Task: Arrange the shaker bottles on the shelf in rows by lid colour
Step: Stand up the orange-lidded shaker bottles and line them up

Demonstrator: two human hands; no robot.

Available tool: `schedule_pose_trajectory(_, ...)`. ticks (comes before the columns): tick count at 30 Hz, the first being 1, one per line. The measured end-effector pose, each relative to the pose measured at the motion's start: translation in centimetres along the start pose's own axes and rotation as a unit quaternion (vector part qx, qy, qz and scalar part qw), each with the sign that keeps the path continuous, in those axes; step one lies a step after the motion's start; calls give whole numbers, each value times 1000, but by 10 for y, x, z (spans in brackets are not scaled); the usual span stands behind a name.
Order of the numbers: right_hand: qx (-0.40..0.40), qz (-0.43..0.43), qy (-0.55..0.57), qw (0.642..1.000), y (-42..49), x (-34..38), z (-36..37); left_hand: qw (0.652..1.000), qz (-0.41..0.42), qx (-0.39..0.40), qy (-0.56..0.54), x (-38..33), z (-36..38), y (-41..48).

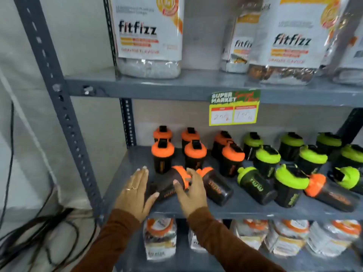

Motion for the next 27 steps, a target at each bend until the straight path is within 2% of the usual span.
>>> schedule_pose_trajectory(2, -12, 195, 47, 980, 12, -31, 16, 995, -77, 60, 13, 18, 16, -7)
schedule_pose_trajectory(4, -23, 371, 127, 920, 17, -47, 30, 978, -133, 157, 17, 36, 35, -18)
schedule_pose_trajectory(6, -26, 424, 161, 891, 28, -48, 42, 968, -136, 204, 62, 45, 48, -23)
schedule_pose_trajectory(7, -9, 412, 151, 898, 39, -44, 47, 965, -131, 213, 75, 48, 53, -22)
schedule_pose_trajectory(8, -45, 406, 189, 893, 51, -46, 51, 962, -130, 224, 85, 47, 55, -21)
schedule_pose_trajectory(9, -38, 409, 198, 890, 61, -44, 56, 962, -132, 221, 92, 48, 57, -20)
schedule_pose_trajectory(13, 57, 348, 165, 921, 64, -36, 73, 957, -146, 224, 112, 46, 63, -21)
schedule_pose_trajectory(15, 29, 351, 191, 916, 61, -46, 73, 958, -150, 221, 106, 47, 64, -20)
schedule_pose_trajectory(17, 8, 374, 141, 917, 62, -47, 76, 959, -150, 218, 103, 48, 65, -20)
schedule_pose_trajectory(19, -59, 392, 161, 904, 64, -50, 74, 960, -151, 213, 104, 48, 66, -20)
schedule_pose_trajectory(23, -2, 330, 135, 934, 64, -36, 72, 961, -154, 208, 100, 46, 66, -20)
schedule_pose_trajectory(26, -30, 356, 251, 900, 55, -30, 71, 960, -157, 205, 107, 44, 64, -20)
schedule_pose_trajectory(27, -43, 364, 241, 899, 46, -29, 69, 960, -156, 203, 110, 44, 63, -20)
Point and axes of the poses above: each hand's wrist, its own y-axis towards the middle knuckle, its own z-axis out of the palm, x = y × z, the point moved 4 cm from there along y, towards the middle knuckle, and after that the axes turned 1 degree about -y, right-handed, at the moved point
